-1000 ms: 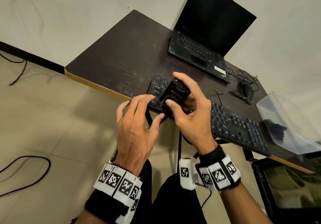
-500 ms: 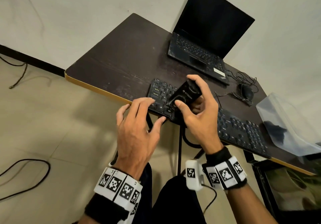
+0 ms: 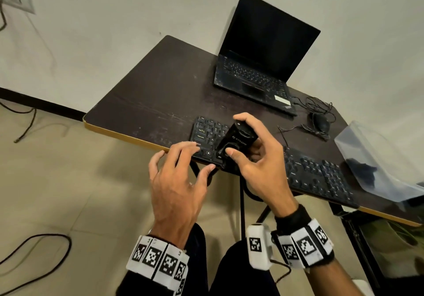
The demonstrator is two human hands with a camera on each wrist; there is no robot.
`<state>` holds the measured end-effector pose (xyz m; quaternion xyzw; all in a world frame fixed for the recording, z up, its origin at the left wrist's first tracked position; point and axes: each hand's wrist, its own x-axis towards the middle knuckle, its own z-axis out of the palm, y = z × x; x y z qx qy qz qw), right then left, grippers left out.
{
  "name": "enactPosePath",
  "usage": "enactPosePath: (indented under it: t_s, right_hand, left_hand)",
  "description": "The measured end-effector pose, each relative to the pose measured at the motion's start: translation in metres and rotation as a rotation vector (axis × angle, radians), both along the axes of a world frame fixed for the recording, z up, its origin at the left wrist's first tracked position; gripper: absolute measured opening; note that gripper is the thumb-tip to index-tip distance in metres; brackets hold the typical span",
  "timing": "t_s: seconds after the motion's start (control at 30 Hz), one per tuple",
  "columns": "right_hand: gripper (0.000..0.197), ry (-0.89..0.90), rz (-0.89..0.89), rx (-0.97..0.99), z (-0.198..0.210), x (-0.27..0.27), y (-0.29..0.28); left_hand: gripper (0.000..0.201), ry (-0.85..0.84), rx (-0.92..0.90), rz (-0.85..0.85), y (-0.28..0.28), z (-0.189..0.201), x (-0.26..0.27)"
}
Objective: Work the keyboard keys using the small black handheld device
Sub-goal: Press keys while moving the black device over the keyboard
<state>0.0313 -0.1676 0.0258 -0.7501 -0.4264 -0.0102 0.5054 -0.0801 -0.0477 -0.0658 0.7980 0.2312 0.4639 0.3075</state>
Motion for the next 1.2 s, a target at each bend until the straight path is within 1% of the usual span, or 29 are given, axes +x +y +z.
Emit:
enactPosePath:
  t_s: [0.13, 0.2, 0.3, 0.47, 0.53, 0.6, 0.67, 0.73, 0.8, 0.87, 0.93, 1.0, 1.1, 1.2]
  right_hand:
    - [0.068, 0.041, -0.128, 0.042, 0.000, 0.012, -0.022]
    - [0.067, 0.020, -0.158, 0.044, 0.003, 0.012, -0.029]
    - [0.069, -0.057, -0.136, -0.030, 0.005, 0.009, -0.023]
    - [0.072, 0.002, -0.042, -0.016, 0.005, 0.002, 0.007]
    - [0.071, -0.049, -0.014, 0.000, 0.004, -0.010, 0.026]
    - [0.073, -0.137, -0.008, -0.034, 0.002, -0.017, 0.039]
    - [0.075, -0.166, -0.045, -0.066, 0.002, -0.011, 0.031]
    - [0.078, -0.165, -0.111, -0.094, 0.002, -0.002, 0.007]
    - [0.082, -0.132, -0.204, -0.085, 0.001, 0.005, -0.025]
    - [0.081, -0.044, -0.279, -0.025, 0.000, 0.011, -0.050]
    - [0.079, 0.041, -0.323, 0.042, -0.002, 0.017, -0.062]
    - [0.078, 0.083, -0.321, 0.076, -0.003, 0.016, -0.058]
    - [0.076, 0.078, -0.248, 0.065, -0.004, 0.006, -0.033]
    - [0.074, 0.118, -0.193, 0.074, -0.002, 0.008, -0.009]
  left_hand:
    - [0.043, 0.013, 0.007, 0.007, -0.001, 0.000, 0.000]
    - [0.042, 0.007, 0.008, 0.009, -0.003, -0.001, 0.000]
    - [0.040, 0.002, 0.011, -0.001, -0.003, -0.002, 0.001]
    - [0.033, 0.000, 0.013, -0.020, -0.003, -0.002, 0.000]
    - [0.035, 0.000, 0.028, -0.040, -0.003, -0.003, -0.001]
    - [0.038, 0.006, 0.044, -0.053, 0.000, -0.004, -0.004]
    - [0.035, 0.007, 0.053, -0.045, 0.001, -0.004, -0.004]
    - [0.035, 0.000, 0.046, -0.032, -0.001, -0.004, -0.004]
    - [0.035, -0.007, 0.049, -0.026, -0.002, -0.003, -0.001]
    - [0.036, -0.003, 0.046, -0.023, -0.002, -0.004, 0.000]
    - [0.035, 0.000, 0.043, -0.022, -0.003, -0.005, 0.002]
    - [0.035, 0.002, 0.038, -0.020, -0.003, -0.006, 0.001]
    - [0.034, 0.007, 0.034, -0.022, -0.004, -0.004, 0.000]
    - [0.035, 0.014, 0.042, -0.019, -0.003, -0.004, 0.000]
